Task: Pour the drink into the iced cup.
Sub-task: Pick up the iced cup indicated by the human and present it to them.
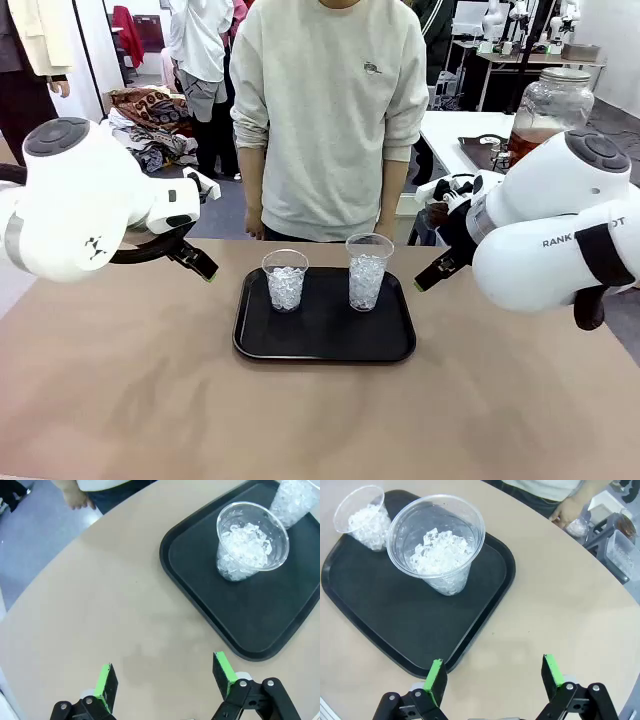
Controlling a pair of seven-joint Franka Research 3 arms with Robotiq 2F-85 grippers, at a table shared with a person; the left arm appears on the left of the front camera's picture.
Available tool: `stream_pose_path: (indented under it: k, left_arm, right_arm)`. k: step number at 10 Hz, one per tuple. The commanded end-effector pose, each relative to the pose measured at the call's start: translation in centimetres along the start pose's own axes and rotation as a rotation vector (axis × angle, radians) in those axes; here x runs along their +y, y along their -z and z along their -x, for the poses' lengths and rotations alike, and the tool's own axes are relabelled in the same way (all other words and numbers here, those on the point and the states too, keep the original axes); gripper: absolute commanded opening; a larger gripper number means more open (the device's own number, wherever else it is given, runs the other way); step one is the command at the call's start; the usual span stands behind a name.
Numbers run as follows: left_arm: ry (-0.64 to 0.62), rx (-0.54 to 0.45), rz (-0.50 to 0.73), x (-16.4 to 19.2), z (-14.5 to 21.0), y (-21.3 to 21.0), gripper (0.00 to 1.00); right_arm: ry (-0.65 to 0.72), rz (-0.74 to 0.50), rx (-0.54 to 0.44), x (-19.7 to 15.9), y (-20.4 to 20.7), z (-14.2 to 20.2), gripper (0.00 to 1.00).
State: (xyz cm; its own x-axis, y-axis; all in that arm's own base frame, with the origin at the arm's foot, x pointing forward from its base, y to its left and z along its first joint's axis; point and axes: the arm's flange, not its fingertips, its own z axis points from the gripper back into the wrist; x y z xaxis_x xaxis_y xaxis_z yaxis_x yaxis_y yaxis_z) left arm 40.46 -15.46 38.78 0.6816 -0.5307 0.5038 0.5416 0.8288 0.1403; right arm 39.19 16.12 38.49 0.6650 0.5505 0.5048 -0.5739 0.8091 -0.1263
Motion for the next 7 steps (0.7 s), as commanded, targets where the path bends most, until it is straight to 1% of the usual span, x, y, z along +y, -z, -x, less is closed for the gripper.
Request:
stream_pose_path:
  k: [1,7]
  left_arm:
    - [0.002,-0.008,-0.003,0.0,0.06,-0.23,1.0]
    - [0.002,-0.008,-0.003,0.0,0.06,-0.23,1.0]
  right_arm:
    - [0.003,0.003,-0.009,-0.11,-0.15,-0.1,1.0]
    - [0.003,0.003,-0.009,-0.11,-0.15,-0.1,1.0]
